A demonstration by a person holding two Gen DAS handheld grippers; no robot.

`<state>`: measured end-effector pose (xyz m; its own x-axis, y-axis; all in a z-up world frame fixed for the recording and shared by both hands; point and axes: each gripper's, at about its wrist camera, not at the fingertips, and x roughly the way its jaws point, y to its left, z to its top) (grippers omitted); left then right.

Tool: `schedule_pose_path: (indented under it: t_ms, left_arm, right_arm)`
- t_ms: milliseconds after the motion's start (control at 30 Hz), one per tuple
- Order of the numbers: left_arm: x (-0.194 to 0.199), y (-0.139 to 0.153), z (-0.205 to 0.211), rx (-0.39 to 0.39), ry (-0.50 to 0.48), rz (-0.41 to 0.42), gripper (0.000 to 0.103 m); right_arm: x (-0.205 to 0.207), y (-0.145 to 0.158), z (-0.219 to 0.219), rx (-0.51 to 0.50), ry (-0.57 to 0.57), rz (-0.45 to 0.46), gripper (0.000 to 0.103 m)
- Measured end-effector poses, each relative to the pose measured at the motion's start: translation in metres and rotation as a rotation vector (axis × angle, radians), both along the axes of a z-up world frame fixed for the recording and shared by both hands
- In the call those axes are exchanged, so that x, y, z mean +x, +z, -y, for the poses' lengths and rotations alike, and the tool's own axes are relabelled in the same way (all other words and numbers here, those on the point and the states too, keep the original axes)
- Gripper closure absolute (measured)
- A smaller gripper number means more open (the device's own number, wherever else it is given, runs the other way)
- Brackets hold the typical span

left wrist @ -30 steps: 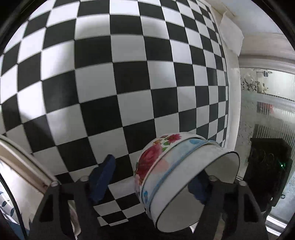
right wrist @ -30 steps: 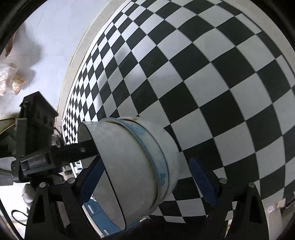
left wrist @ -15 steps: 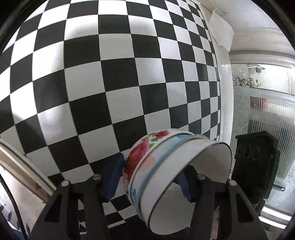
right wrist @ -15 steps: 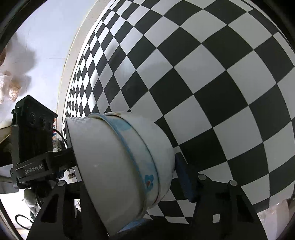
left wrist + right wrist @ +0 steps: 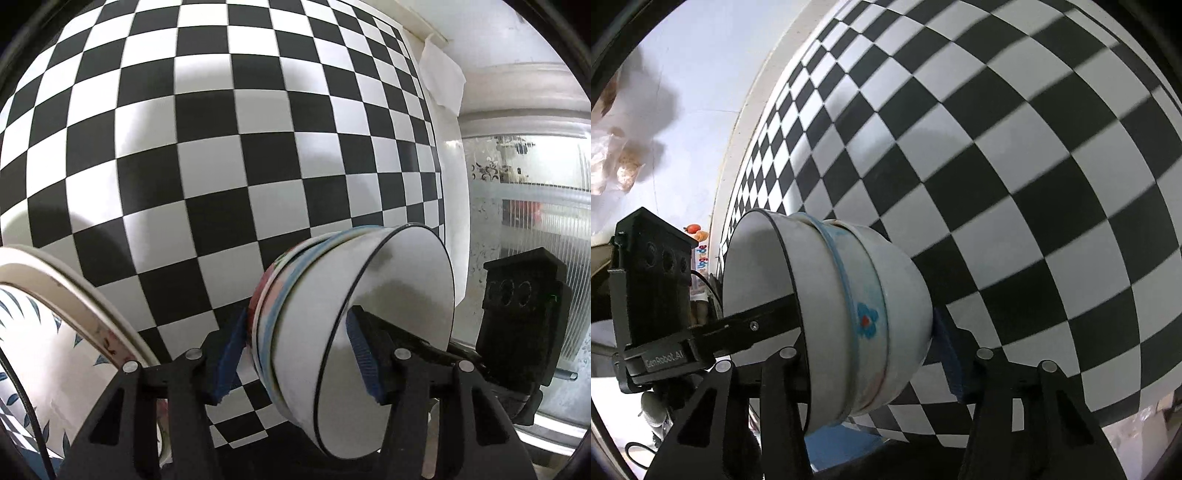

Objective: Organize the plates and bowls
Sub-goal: 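Grasp the rim of the nested bowl stack with both grippers and lift it, then carry the bowl stack with both grippers onto the blue-leaf-rimmed plate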

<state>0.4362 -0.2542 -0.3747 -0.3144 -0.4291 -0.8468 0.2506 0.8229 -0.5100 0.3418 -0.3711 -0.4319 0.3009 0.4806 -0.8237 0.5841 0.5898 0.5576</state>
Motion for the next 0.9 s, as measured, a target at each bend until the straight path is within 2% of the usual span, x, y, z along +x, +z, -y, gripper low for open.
schedule_pose_path:
  t_ms: [233, 500, 733, 900]
  left_arm:
    - [0.001, 0.009, -0.013, -0.005, 0.026, 0.025, 0.051]
    - [0.009, 0.041, -0.039, -0.016, 0.083, 0.069, 0.051]
    - [0.016, 0.064, -0.092, -0.01, 0.182, 0.11, 0.051]
    - [0.017, 0.068, -0.136, 0.011, 0.262, 0.123, 0.051]
  right_arm:
    - [0.021, 0.007, -0.02, -0.019, 0.039, 0.018, 0.051]
    - [0.046, 0.033, -0.04, -0.004, 0.084, 0.07, 0.051]
    - [0.078, 0.056, -0.076, 0.009, 0.177, 0.113, 0.051]
    - [0.102, 0.061, -0.114, 0.029, 0.261, 0.132, 0.051]
